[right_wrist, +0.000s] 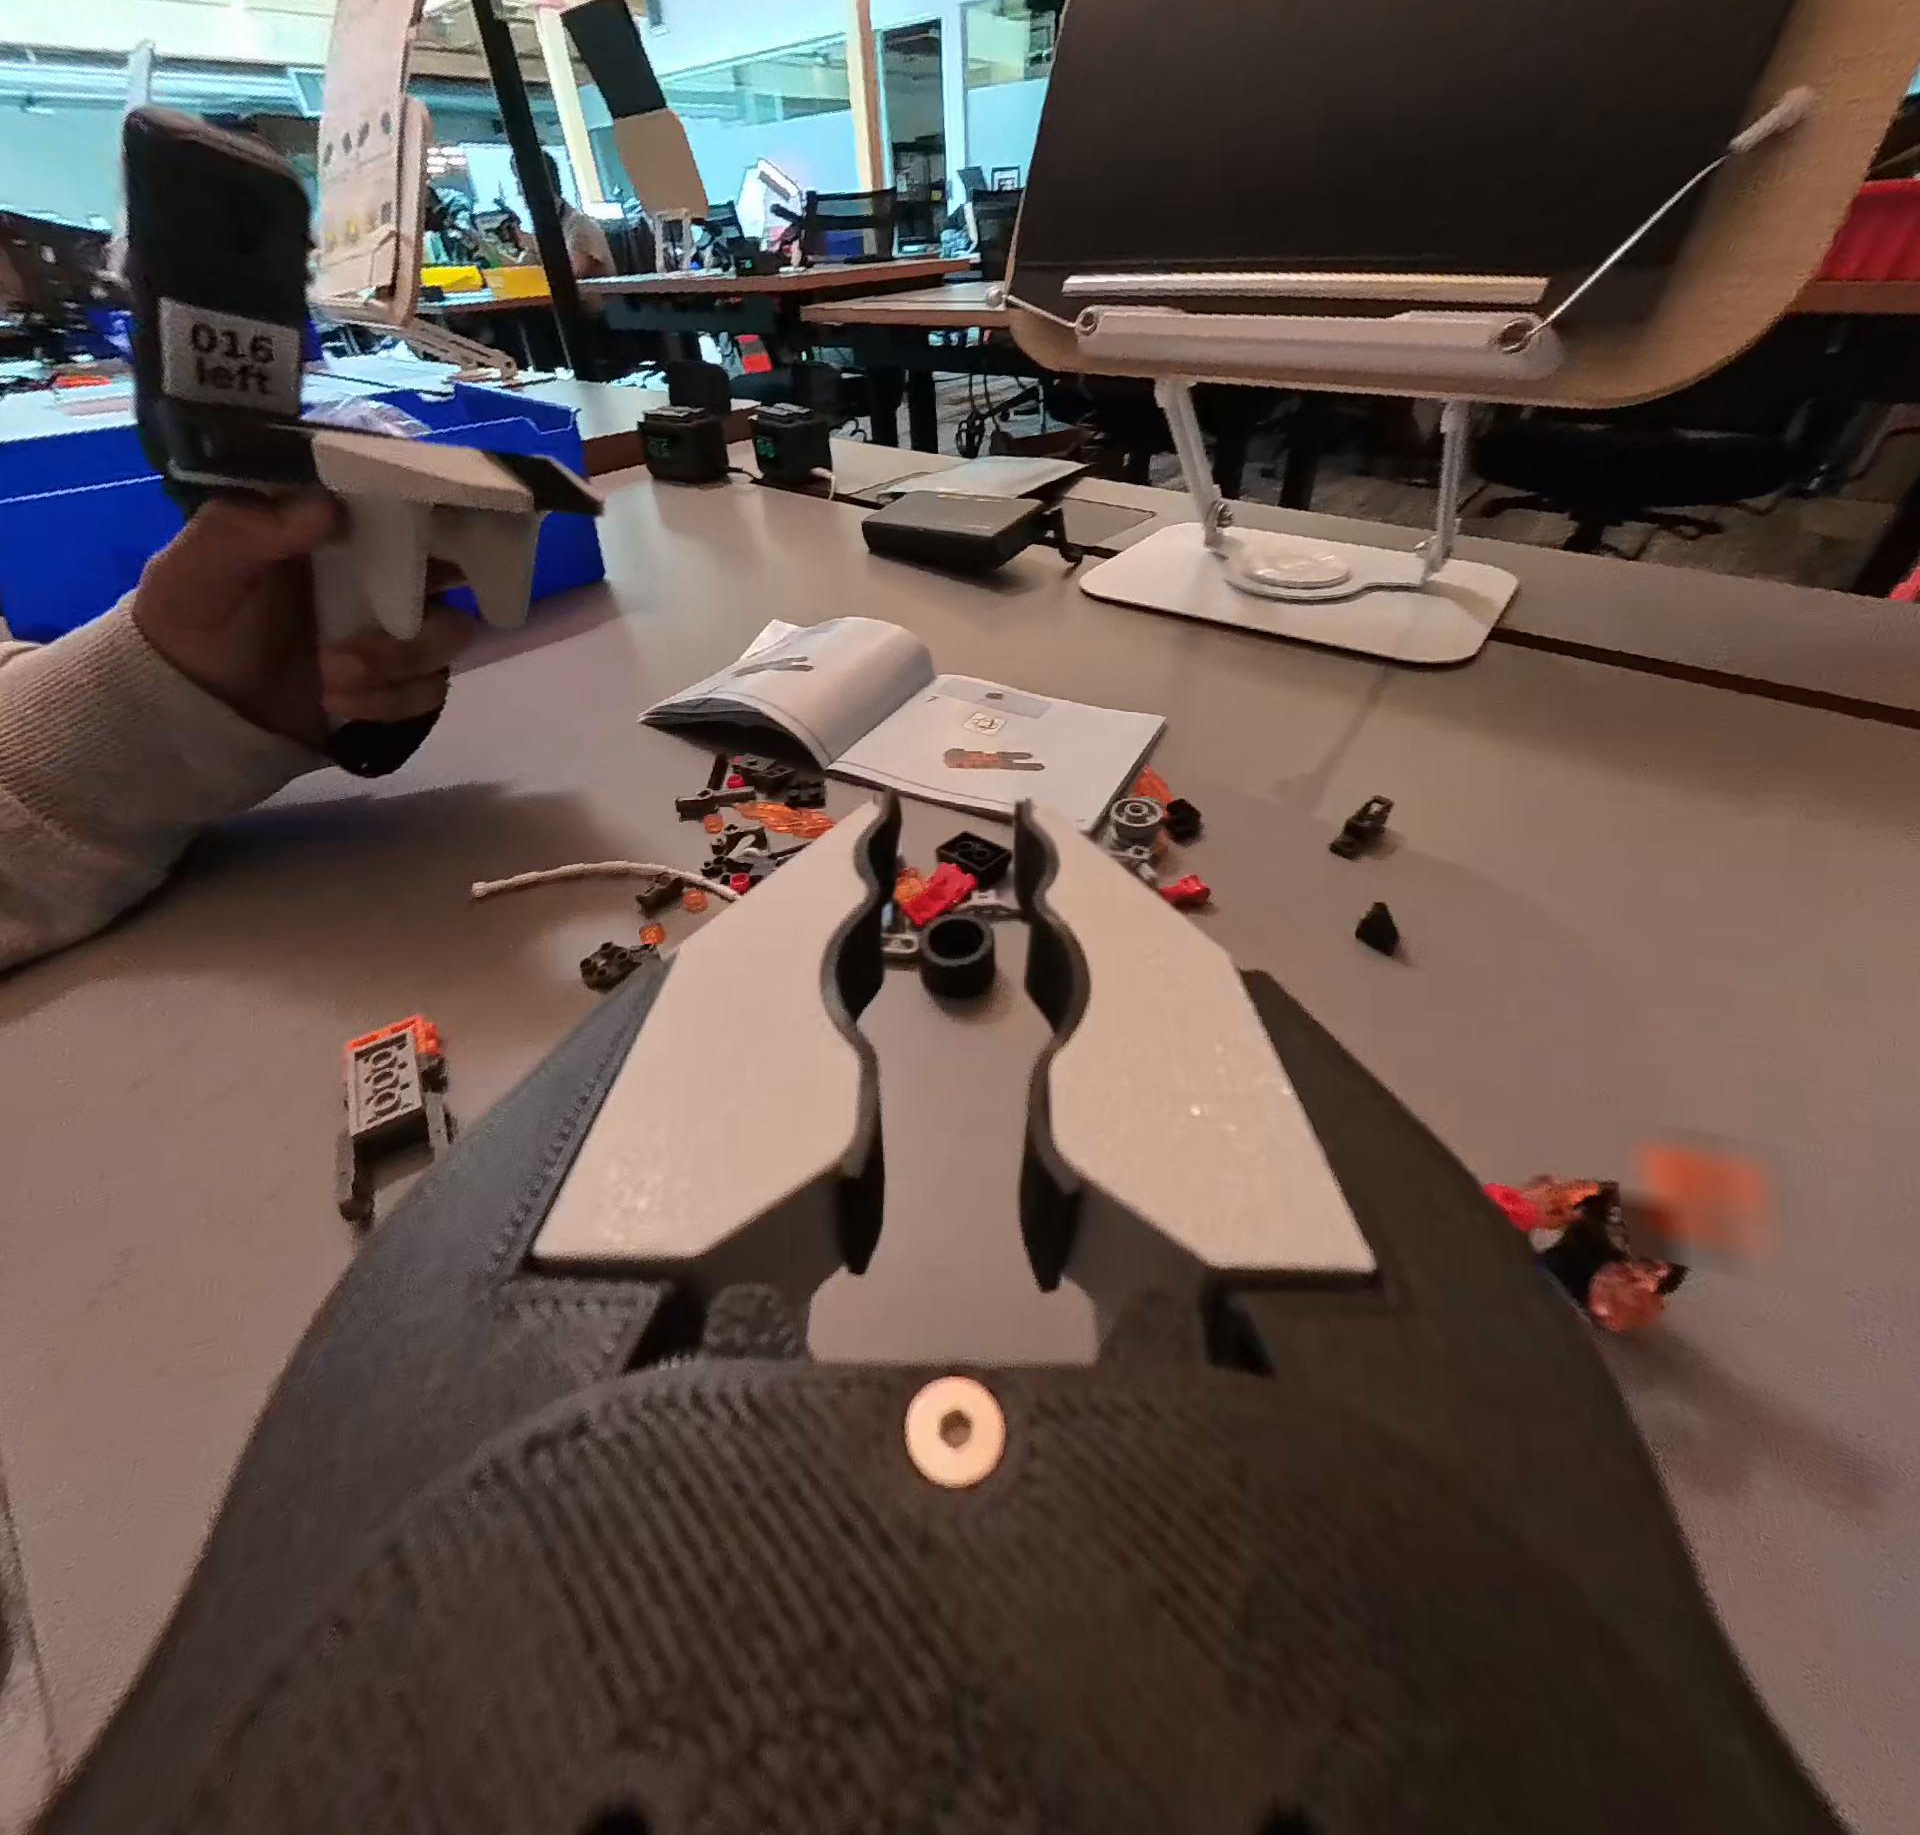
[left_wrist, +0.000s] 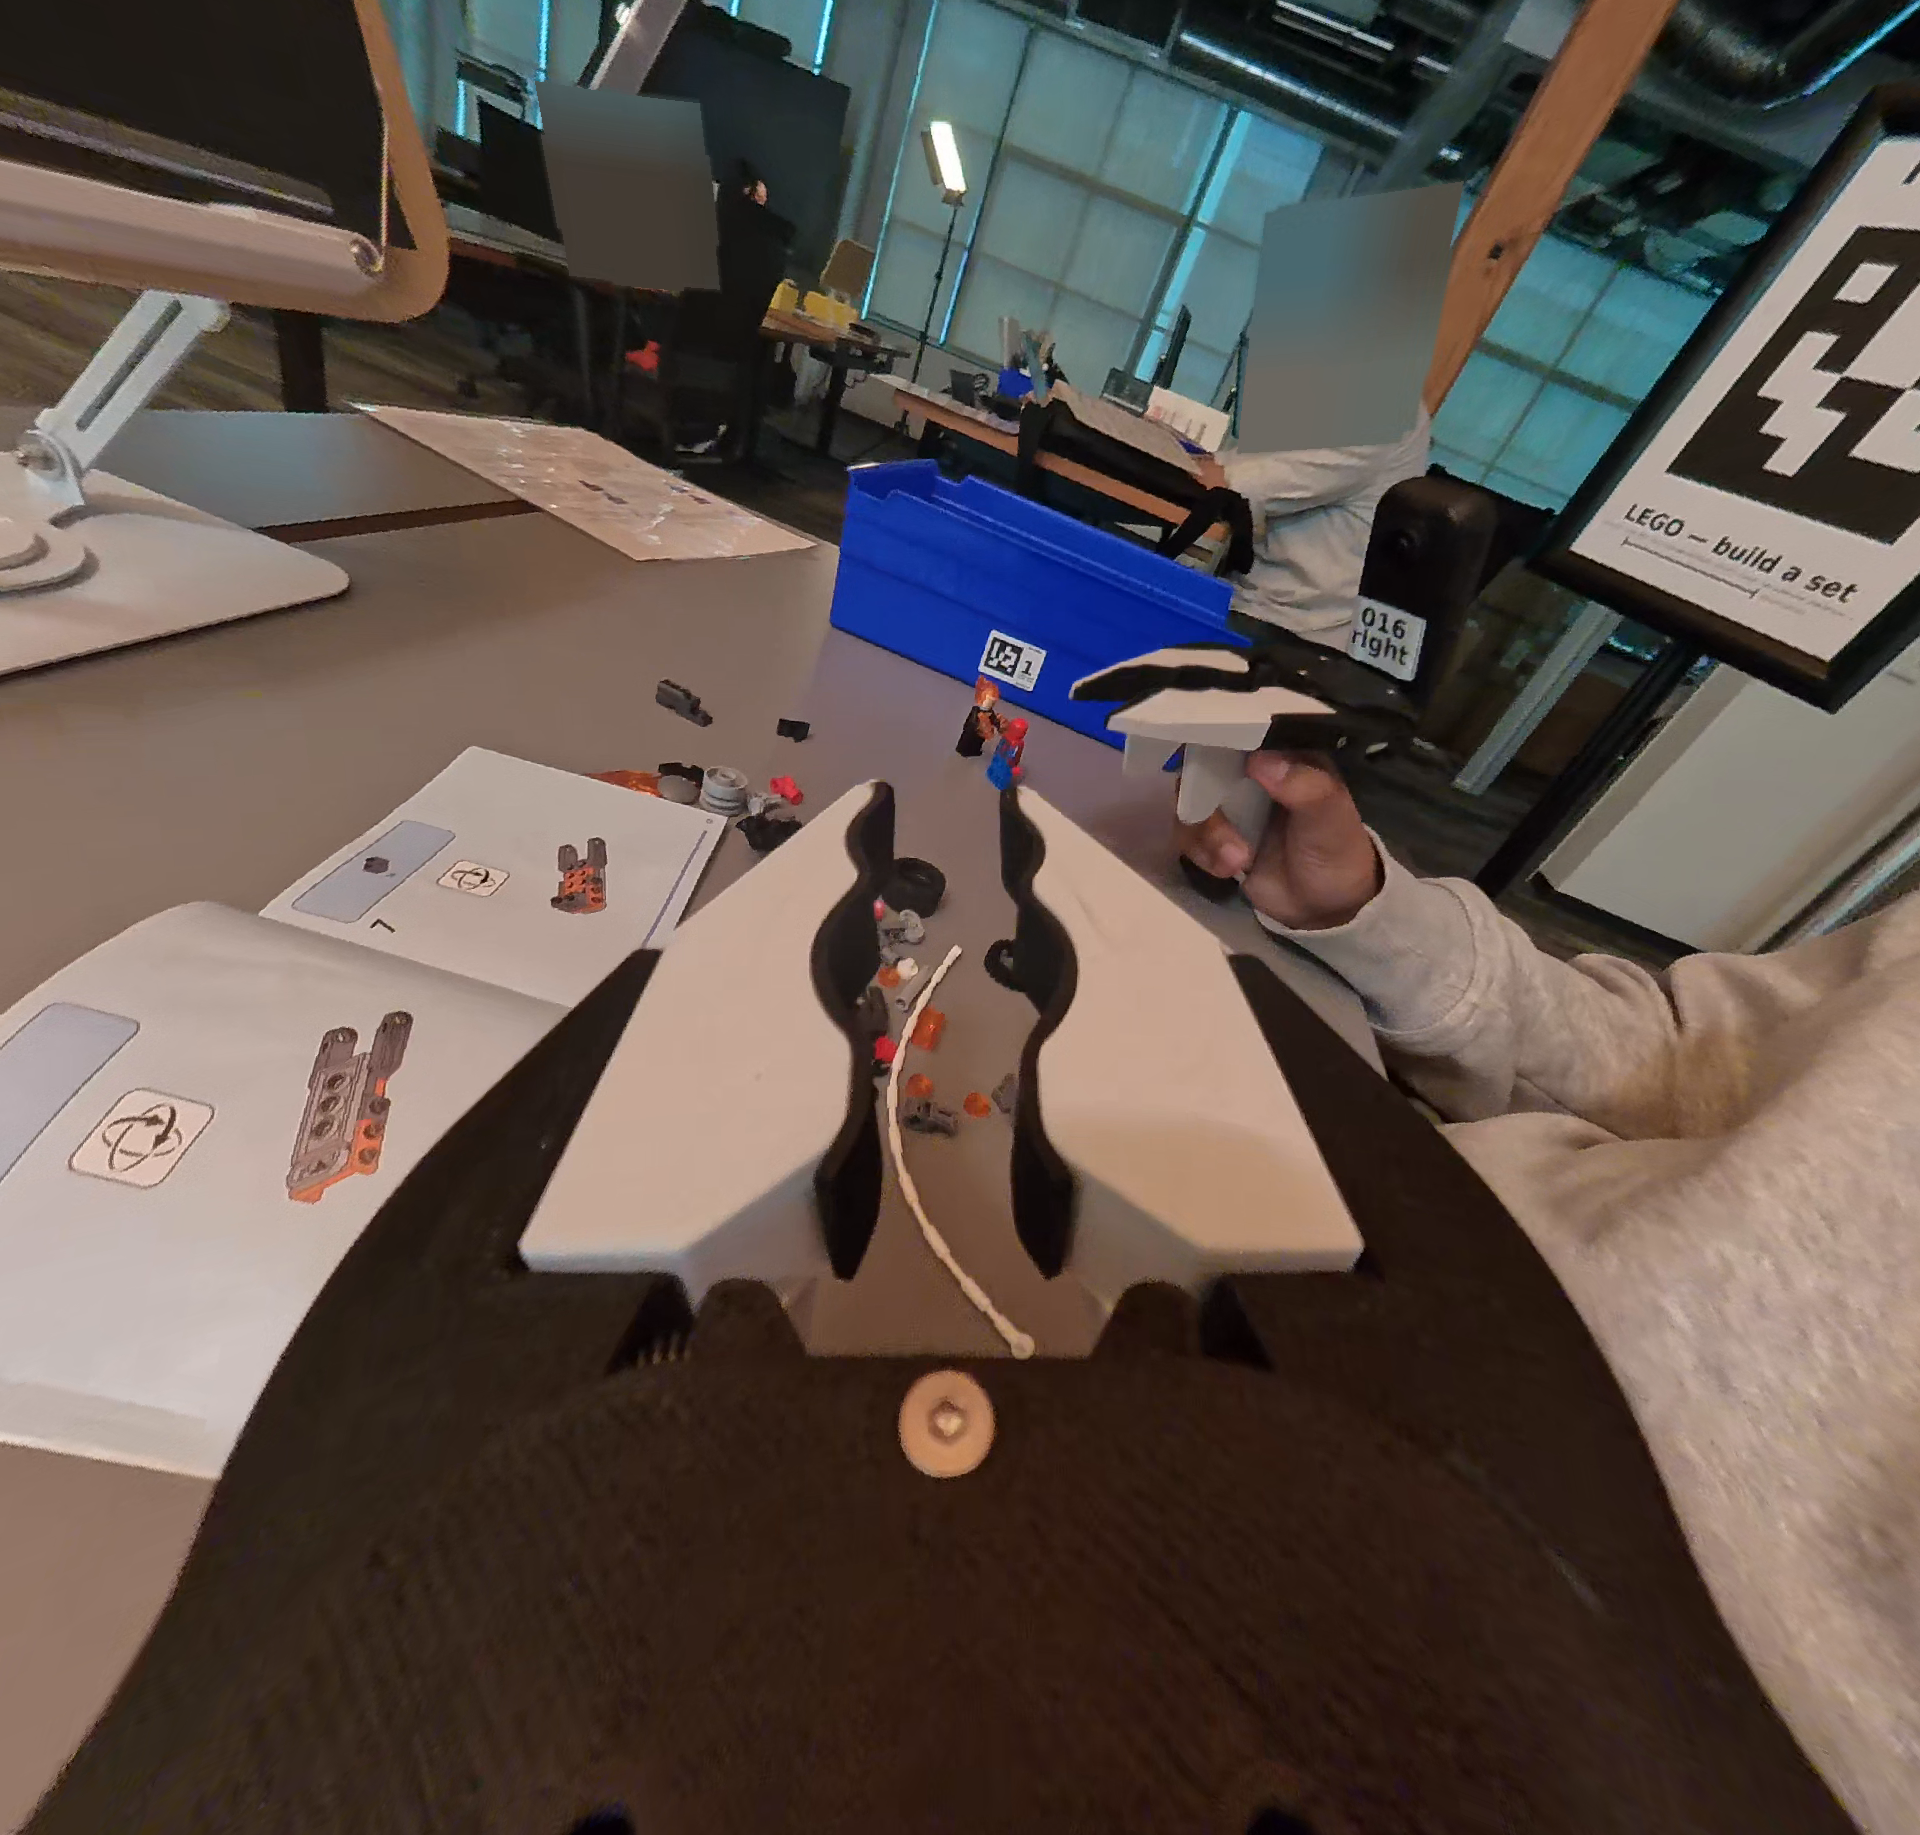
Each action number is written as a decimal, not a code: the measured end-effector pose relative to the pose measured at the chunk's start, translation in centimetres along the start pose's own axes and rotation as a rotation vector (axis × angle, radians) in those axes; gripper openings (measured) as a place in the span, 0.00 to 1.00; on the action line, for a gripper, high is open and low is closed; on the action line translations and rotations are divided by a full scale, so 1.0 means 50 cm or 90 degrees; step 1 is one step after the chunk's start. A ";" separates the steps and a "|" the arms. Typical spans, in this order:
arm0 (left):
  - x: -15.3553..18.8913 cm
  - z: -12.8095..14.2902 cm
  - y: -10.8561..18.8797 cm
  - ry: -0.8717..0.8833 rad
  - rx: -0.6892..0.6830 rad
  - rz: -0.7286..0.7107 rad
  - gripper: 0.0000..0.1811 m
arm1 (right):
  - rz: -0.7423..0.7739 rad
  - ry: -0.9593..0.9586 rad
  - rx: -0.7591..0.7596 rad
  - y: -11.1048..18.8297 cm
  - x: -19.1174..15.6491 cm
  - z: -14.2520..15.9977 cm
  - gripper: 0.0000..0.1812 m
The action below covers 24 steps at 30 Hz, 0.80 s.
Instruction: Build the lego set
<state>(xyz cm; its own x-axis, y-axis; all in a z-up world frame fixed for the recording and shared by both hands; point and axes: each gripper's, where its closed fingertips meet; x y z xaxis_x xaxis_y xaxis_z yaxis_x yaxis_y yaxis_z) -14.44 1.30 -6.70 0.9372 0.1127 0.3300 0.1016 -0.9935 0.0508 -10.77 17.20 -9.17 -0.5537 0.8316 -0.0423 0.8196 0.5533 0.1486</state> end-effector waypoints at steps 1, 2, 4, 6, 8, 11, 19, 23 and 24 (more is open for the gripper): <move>0.000 0.003 0.002 -0.002 -0.001 -0.005 0.10 | 0.009 0.001 0.003 0.001 0.005 -0.002 0.12; 0.001 0.005 0.004 -0.003 -0.001 -0.009 0.10 | 0.019 0.002 0.005 0.002 0.010 -0.003 0.12; 0.007 0.009 0.009 -0.008 0.000 -0.015 0.10 | 0.035 0.005 0.011 0.005 0.018 -0.006 0.13; 0.016 0.008 0.017 -0.037 0.008 -0.034 0.10 | 0.044 0.003 0.020 0.009 0.024 -0.010 0.13; 0.019 0.009 0.024 -0.078 0.017 -0.075 0.10 | 0.047 -0.003 0.028 0.012 0.027 -0.014 0.13; 0.024 0.022 0.030 -0.084 0.011 -0.112 0.17 | 0.021 -0.012 0.043 0.013 0.017 -0.020 0.16; 0.020 0.043 0.030 -0.051 -0.001 -0.123 0.23 | 0.006 0.020 0.039 0.007 -0.004 -0.020 0.16; 0.015 0.048 0.026 -0.050 -0.009 -0.127 0.22 | 0.007 0.011 0.040 0.007 0.000 -0.020 0.16; 0.014 0.048 0.026 -0.052 -0.011 -0.131 0.22 | 0.005 0.006 0.042 0.008 0.001 -0.020 0.16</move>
Point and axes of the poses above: each gripper's, where its closed fingertips meet, y back along the fingers, z out of its underside, x = y × z across the jaws, and after that the axes turned 3 degrees about -x, right-handed
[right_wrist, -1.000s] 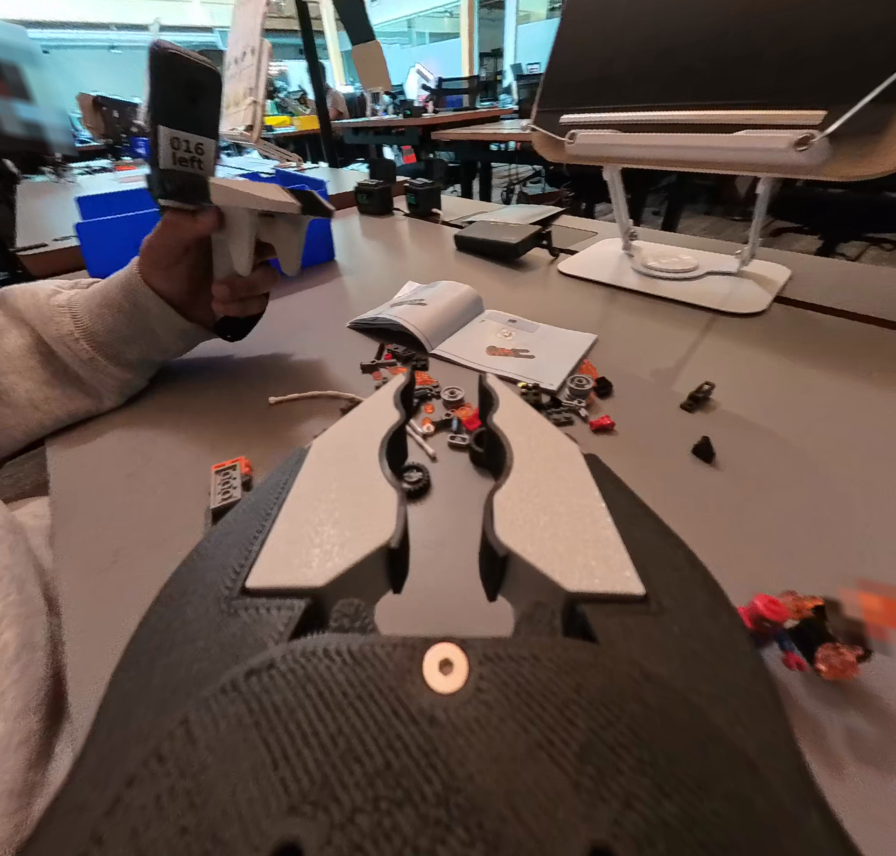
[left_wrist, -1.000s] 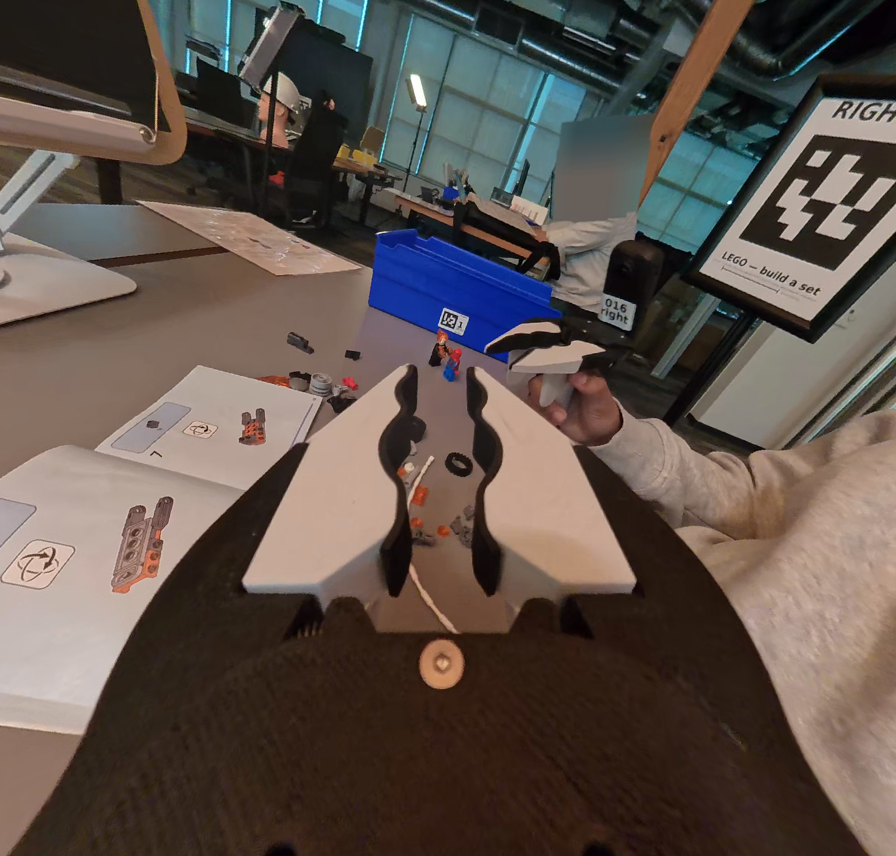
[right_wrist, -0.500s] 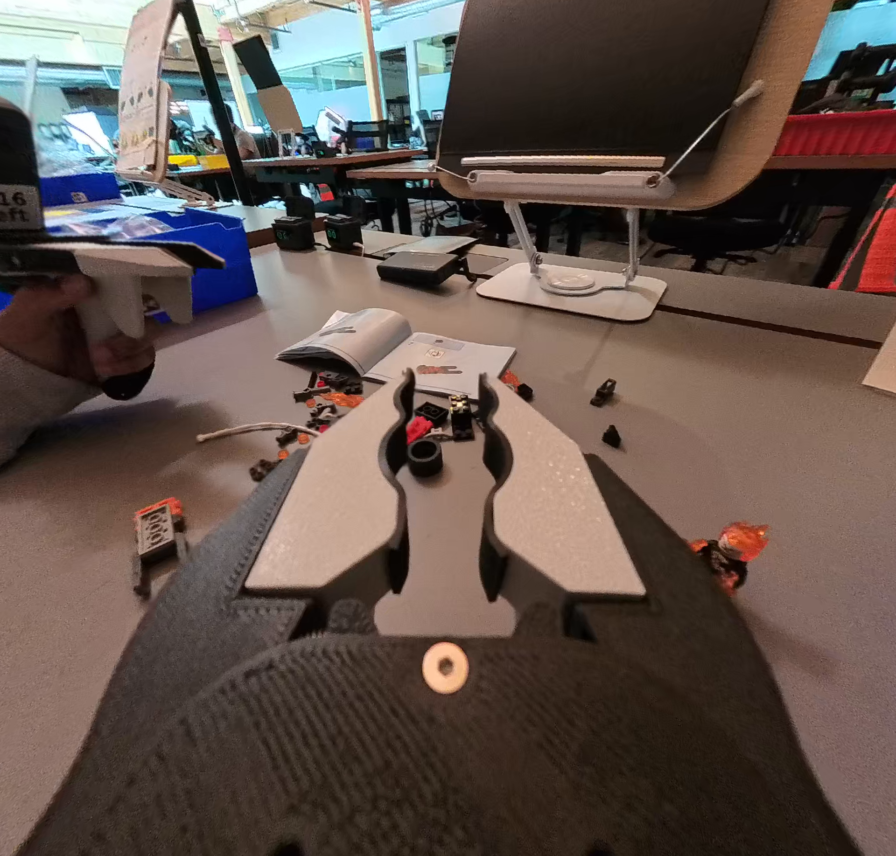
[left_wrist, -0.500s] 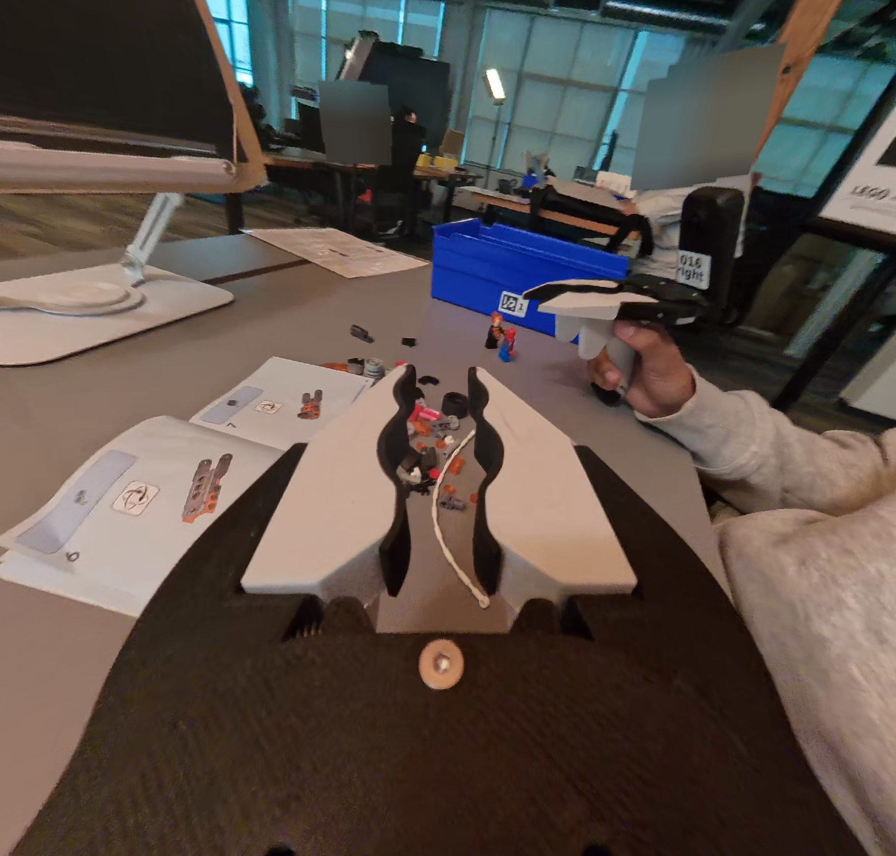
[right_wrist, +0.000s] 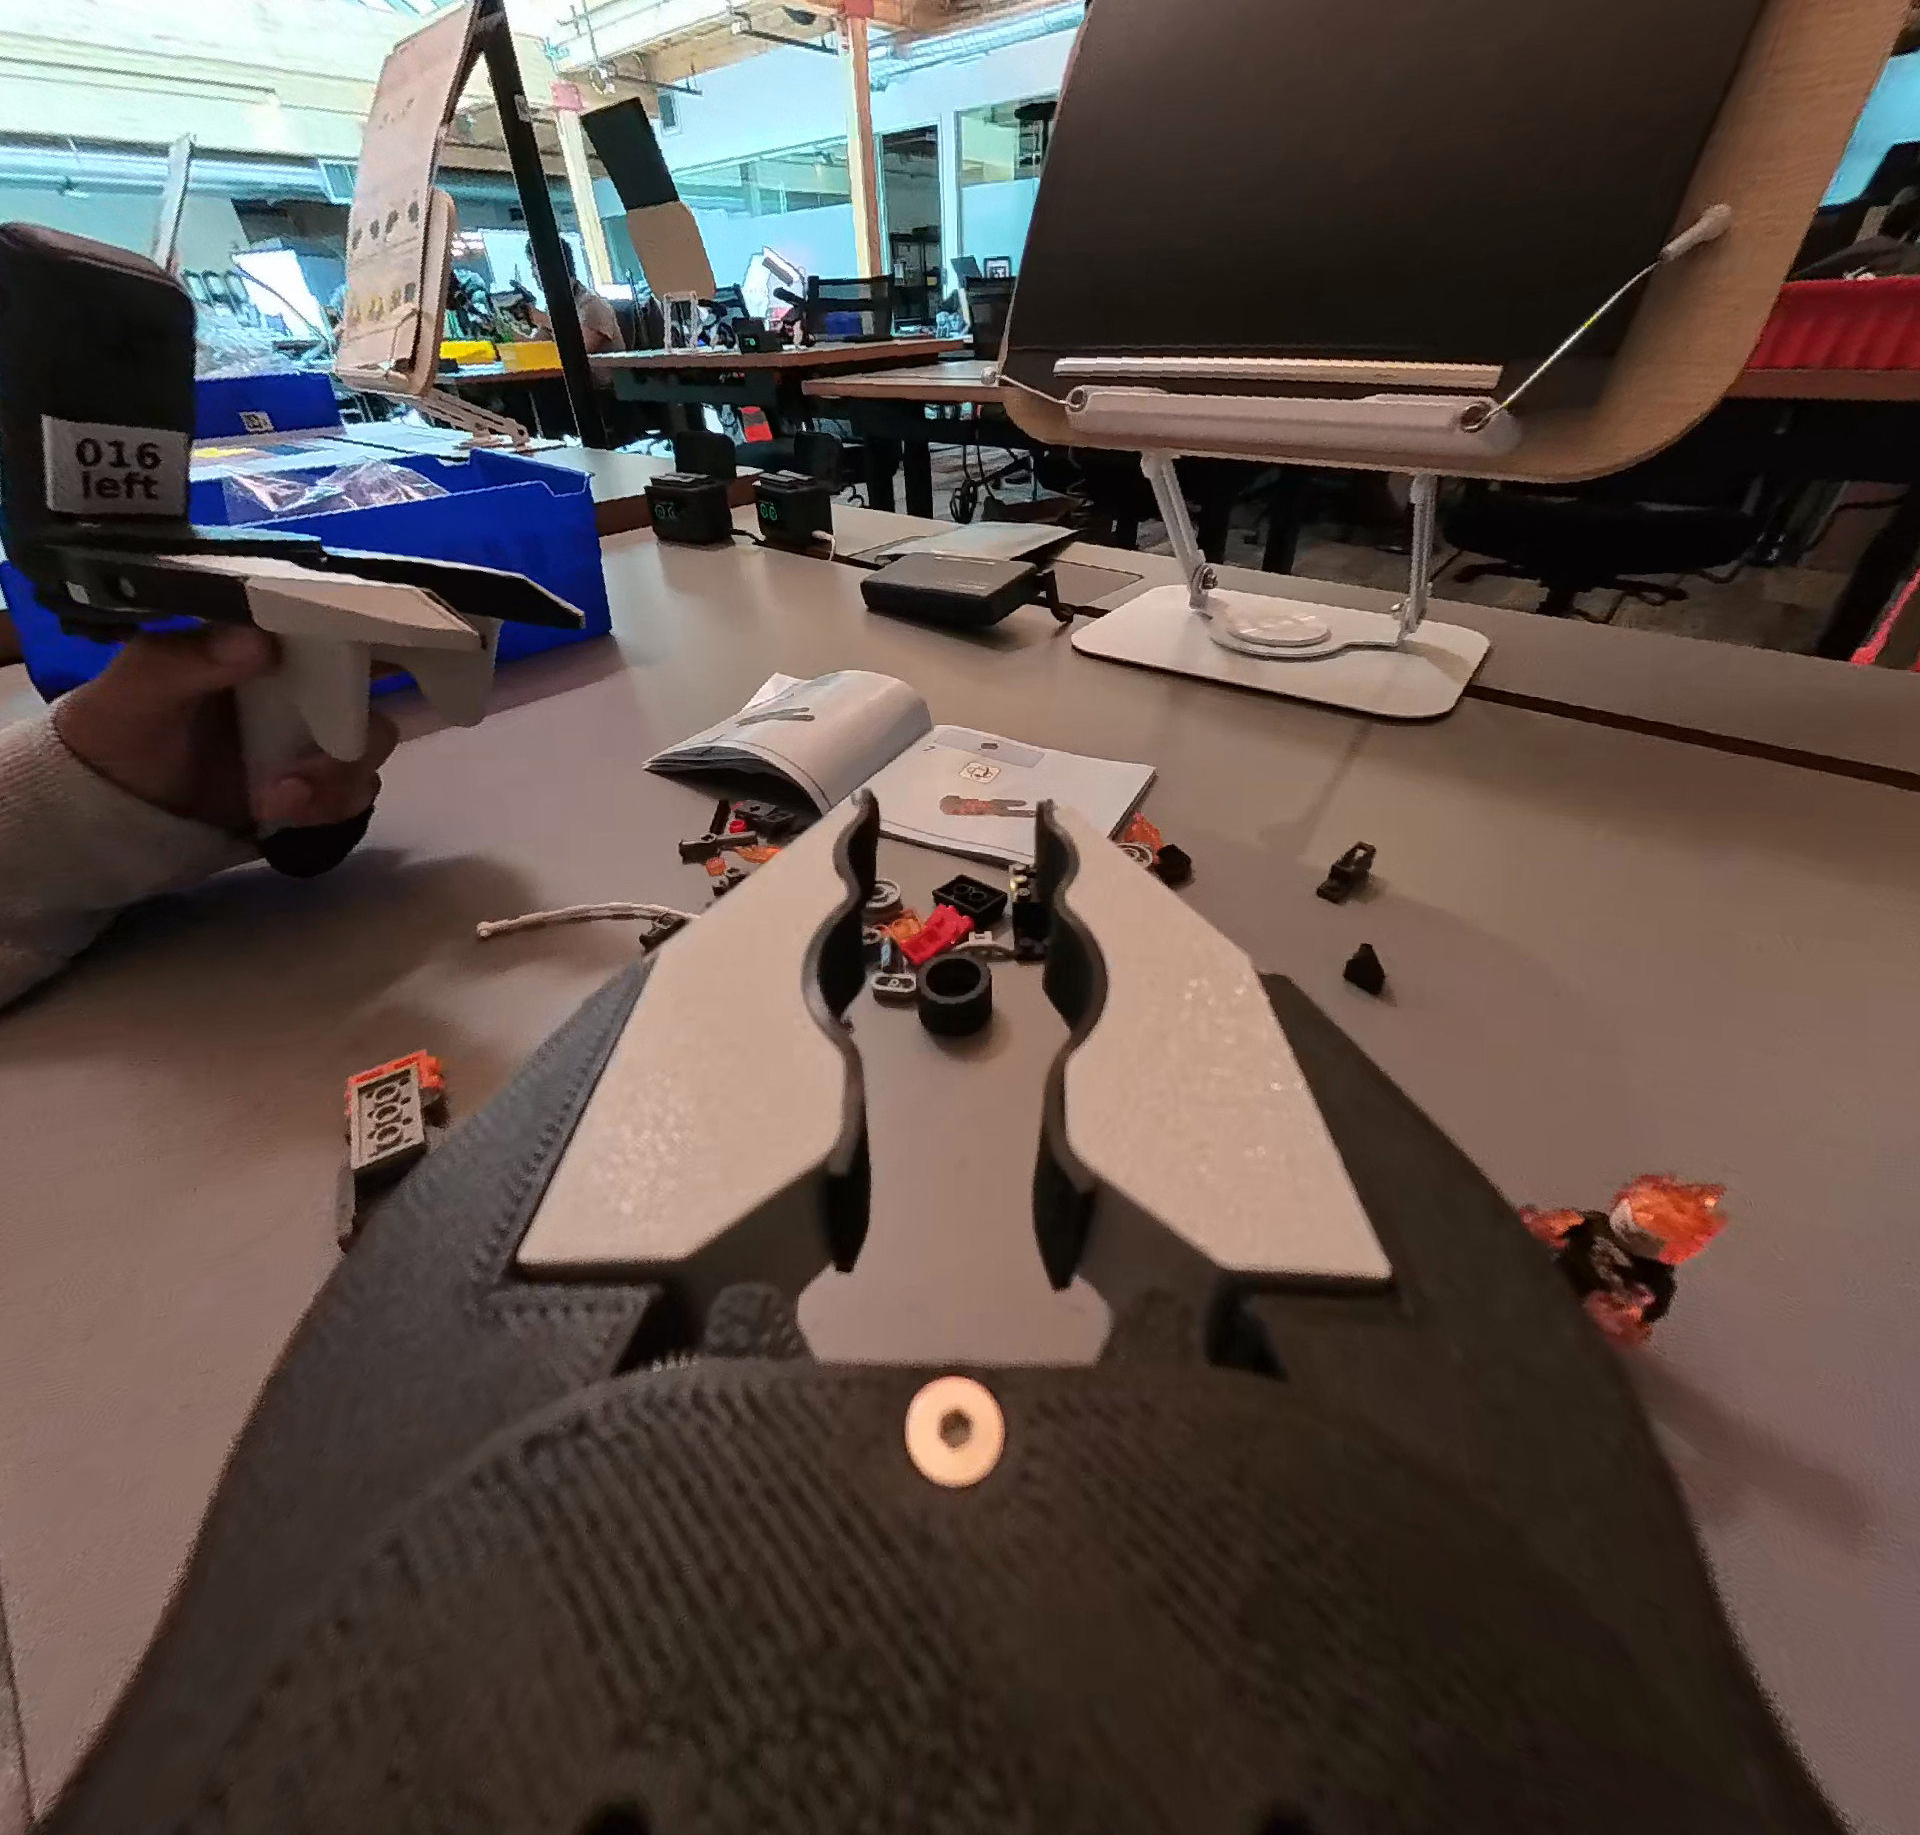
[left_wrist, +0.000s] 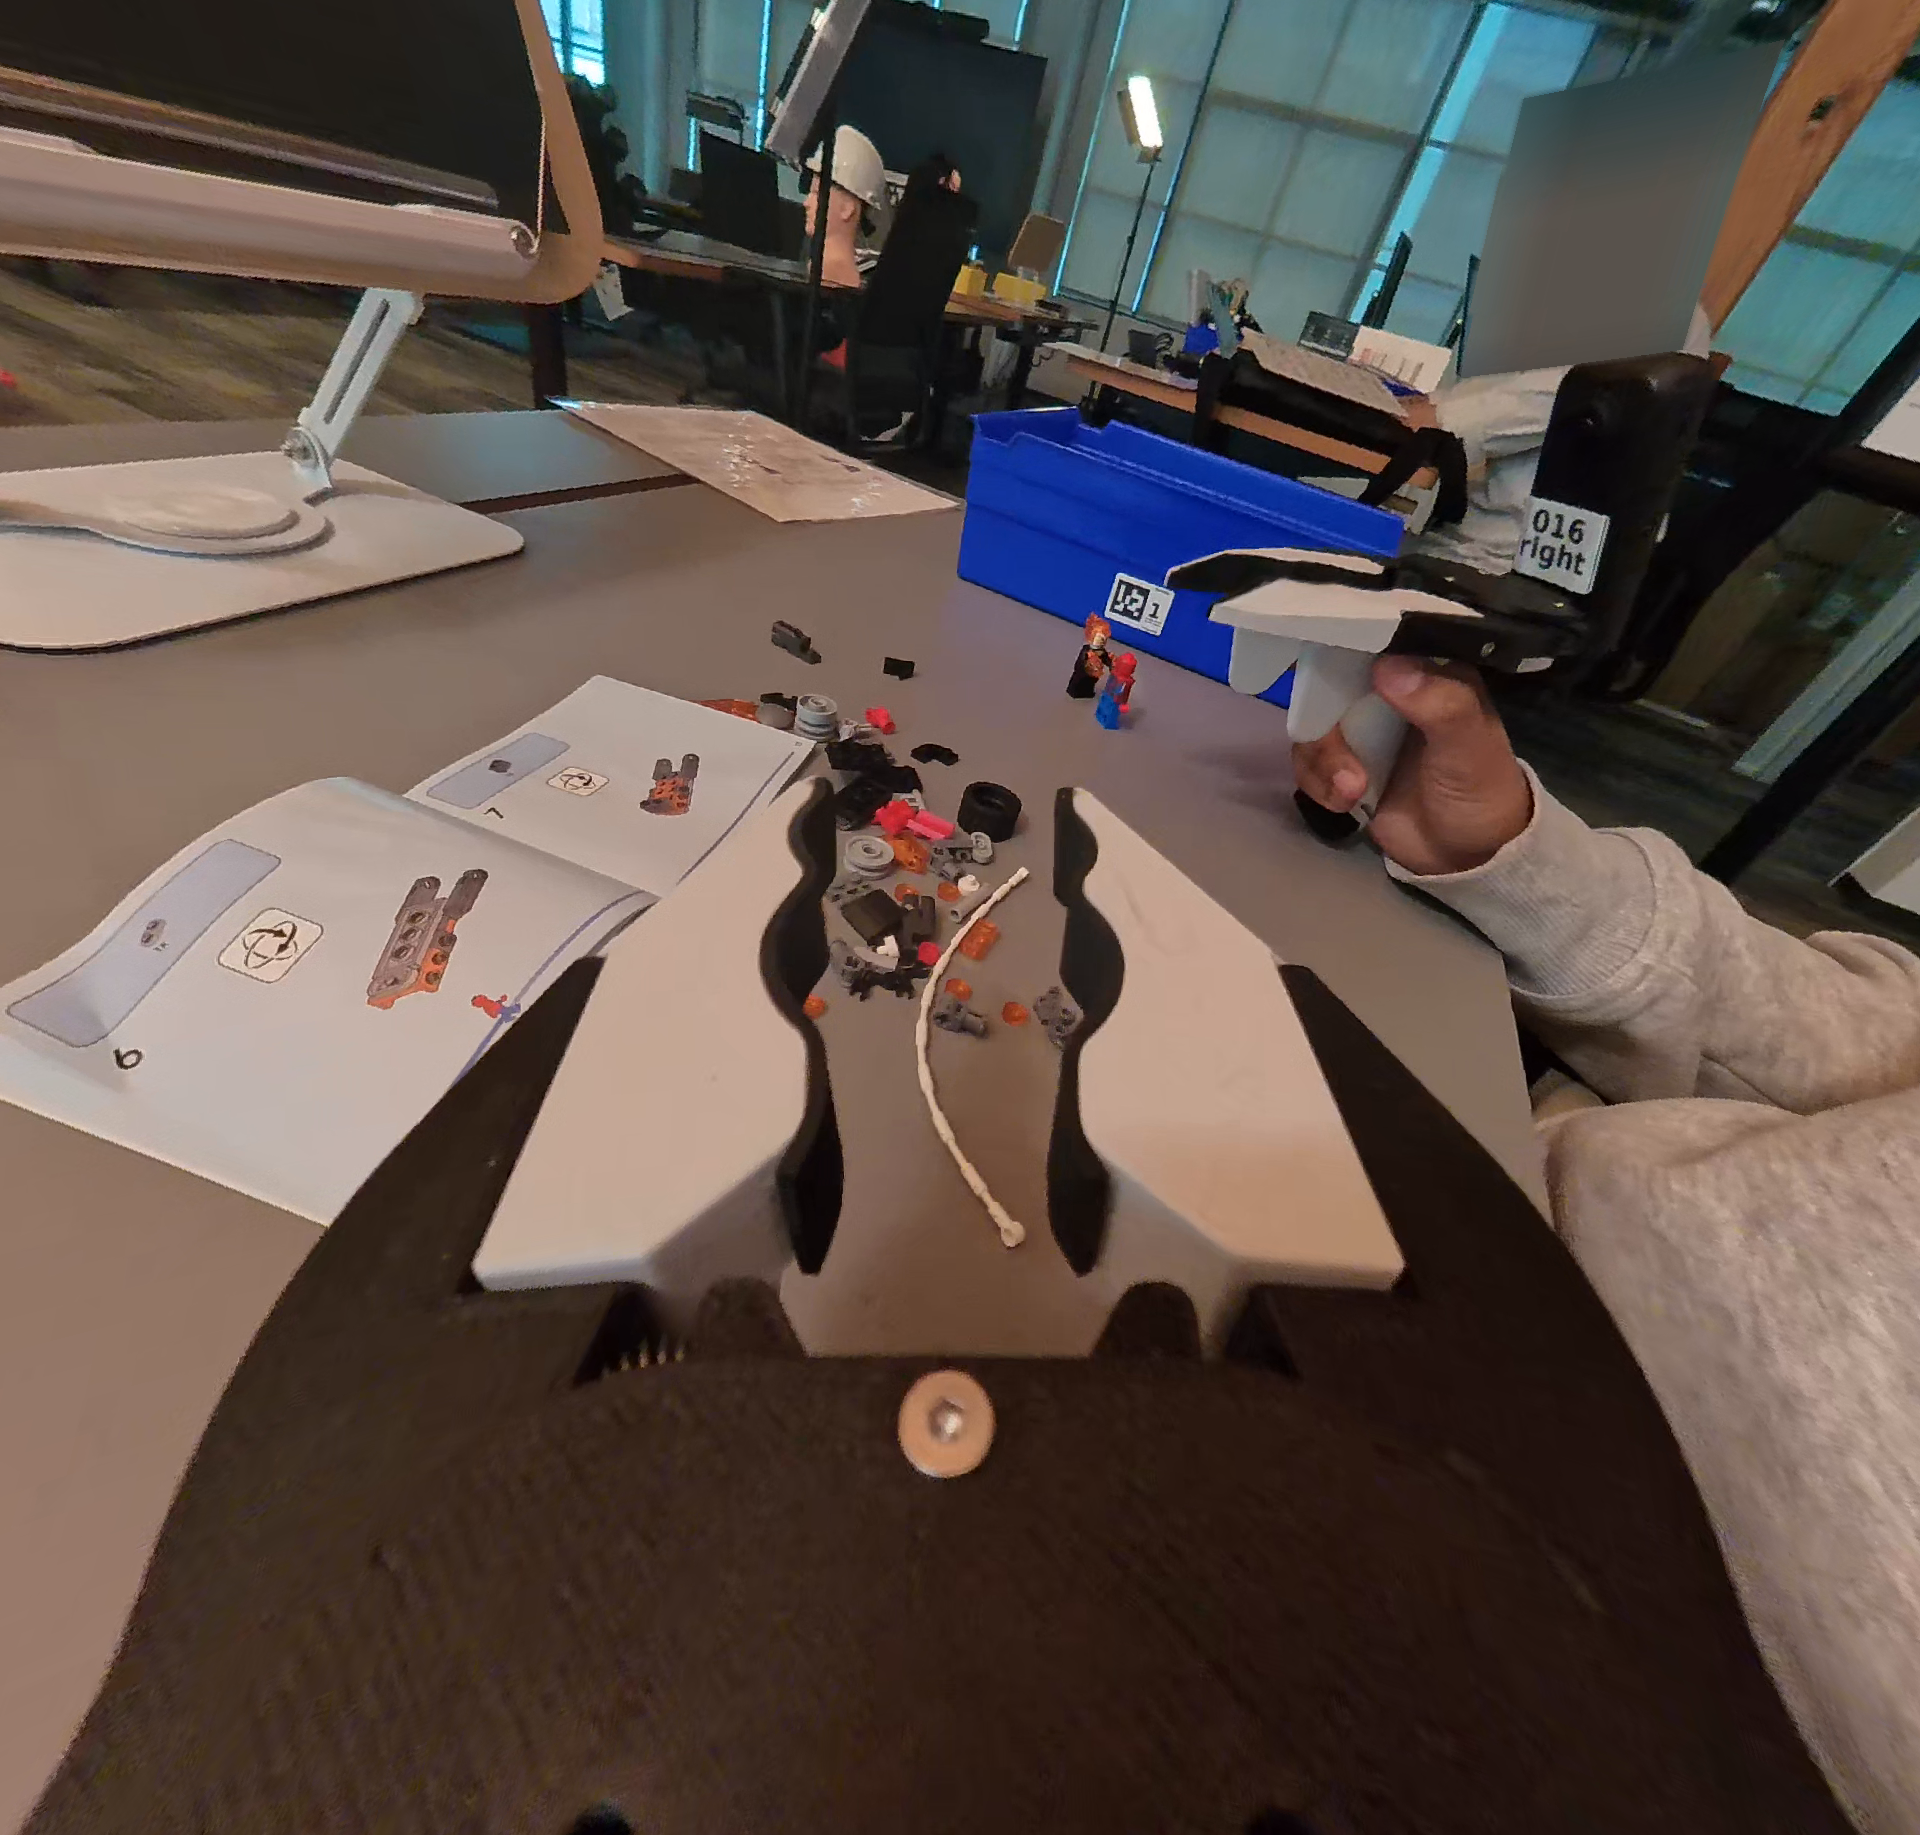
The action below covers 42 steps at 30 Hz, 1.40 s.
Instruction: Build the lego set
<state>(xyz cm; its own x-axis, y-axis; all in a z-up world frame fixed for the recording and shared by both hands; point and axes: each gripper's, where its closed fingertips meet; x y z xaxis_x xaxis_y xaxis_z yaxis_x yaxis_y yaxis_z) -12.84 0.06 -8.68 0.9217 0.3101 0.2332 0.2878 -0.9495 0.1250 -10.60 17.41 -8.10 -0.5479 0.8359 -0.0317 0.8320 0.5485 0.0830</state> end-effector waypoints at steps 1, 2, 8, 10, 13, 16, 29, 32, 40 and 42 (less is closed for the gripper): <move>0.000 0.001 0.000 -0.002 -0.001 -0.001 0.22 | -0.001 -0.005 0.003 0.001 0.001 -0.001 0.16; 0.000 0.001 -0.001 -0.002 -0.002 -0.002 0.22 | -0.002 -0.009 0.005 0.002 0.002 -0.002 0.16; 0.000 0.002 -0.002 -0.004 -0.002 -0.003 0.21 | 0.000 -0.006 0.000 0.000 0.002 0.001 0.15; 0.000 0.003 -0.002 -0.004 -0.003 -0.003 0.21 | 0.001 -0.005 -0.006 -0.002 0.001 0.004 0.15; -0.002 0.005 -0.004 -0.003 -0.008 -0.007 0.21 | -0.002 -0.007 -0.014 -0.006 0.000 0.009 0.15; -0.005 0.007 -0.005 -0.001 -0.011 -0.012 0.20 | 0.003 0.002 -0.017 -0.007 -0.002 0.012 0.16; -0.010 0.020 -0.015 0.026 -0.035 -0.003 0.20 | 0.005 0.054 -0.046 -0.016 -0.030 0.025 0.15; -0.008 0.030 -0.022 0.019 -0.054 -0.002 0.20 | 0.005 0.053 -0.049 -0.017 -0.030 0.027 0.15; -0.008 0.033 -0.024 0.032 -0.059 0.005 0.20 | 0.005 0.048 -0.053 -0.018 -0.029 0.028 0.14; -0.008 0.033 -0.024 0.037 -0.060 0.008 0.20 | 0.005 0.050 -0.055 -0.018 -0.030 0.029 0.14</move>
Point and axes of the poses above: each gripper's, where its closed fingertips meet, y back along the fingers, z out of its underside, x = y × z across the jaws, and after that the axes turned 3 degrees about -x, right-handed
